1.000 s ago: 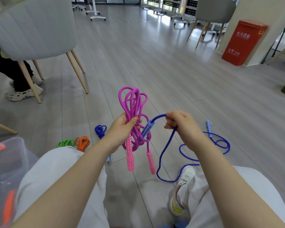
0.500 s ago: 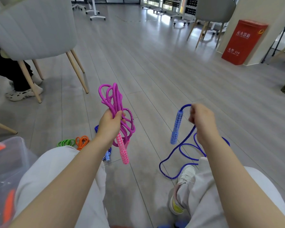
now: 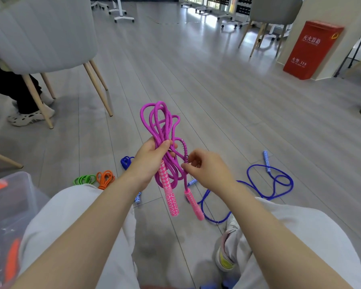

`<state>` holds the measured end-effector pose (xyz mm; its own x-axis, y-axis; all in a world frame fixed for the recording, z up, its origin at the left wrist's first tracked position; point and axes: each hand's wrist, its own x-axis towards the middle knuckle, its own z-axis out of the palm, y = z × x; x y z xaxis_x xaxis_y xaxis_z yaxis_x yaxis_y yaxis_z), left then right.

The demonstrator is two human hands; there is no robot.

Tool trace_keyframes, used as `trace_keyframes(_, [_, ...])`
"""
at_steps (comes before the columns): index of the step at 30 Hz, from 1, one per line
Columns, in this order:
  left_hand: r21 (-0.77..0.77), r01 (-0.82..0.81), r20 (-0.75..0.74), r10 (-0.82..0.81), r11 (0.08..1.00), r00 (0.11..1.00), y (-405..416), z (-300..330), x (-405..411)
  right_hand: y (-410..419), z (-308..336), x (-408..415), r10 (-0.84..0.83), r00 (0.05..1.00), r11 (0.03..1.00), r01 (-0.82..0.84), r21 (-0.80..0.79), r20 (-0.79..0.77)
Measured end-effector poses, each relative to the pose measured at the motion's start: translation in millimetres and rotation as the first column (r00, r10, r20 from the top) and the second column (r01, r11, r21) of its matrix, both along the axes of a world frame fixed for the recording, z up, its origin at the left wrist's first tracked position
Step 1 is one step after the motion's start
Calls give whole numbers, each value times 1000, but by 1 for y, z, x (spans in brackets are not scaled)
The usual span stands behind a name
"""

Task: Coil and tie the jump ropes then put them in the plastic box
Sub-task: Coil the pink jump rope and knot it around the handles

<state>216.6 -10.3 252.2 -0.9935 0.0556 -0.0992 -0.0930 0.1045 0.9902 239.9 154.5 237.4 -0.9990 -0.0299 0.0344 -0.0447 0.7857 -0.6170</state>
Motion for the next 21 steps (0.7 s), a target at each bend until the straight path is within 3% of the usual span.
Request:
trace_keyframes(3, [-51, 34, -10, -34, 998, 999, 3, -2, 0, 2, -4, -1, -24, 998, 999, 25, 29, -53])
trace_keyframes(5, [-163, 43, -58, -53, 986, 997, 4, -4, 0, 3, -4, -2, -41, 996, 999, 43, 21, -80])
trace_keyframes(9, [-415, 97, -114, -158, 904, 981, 4, -7, 2, 3, 0, -2, -121, 993, 977, 117, -178, -13])
trace_keyframes(12, [-505, 156, -89, -231, 849, 969, 4, -8, 4, 2, 10, -2, -132, 972, 789, 222, -573, 195])
trace_keyframes(14, [-529, 180, -69, -254, 829, 965, 4, -9, 4, 5, 17, -3, -129, 956, 636, 283, -718, 263])
trace_keyframes(18, [-573, 211, -62, -299, 792, 952, 3, -10, 6, 16, 21, -7, -59, 917, 391, 386, -836, 395])
trace_keyframes(21, [-586, 224, -59, -316, 779, 947, 6, -10, 9, 27, 25, -10, 47, 870, 289, 459, -840, 492])
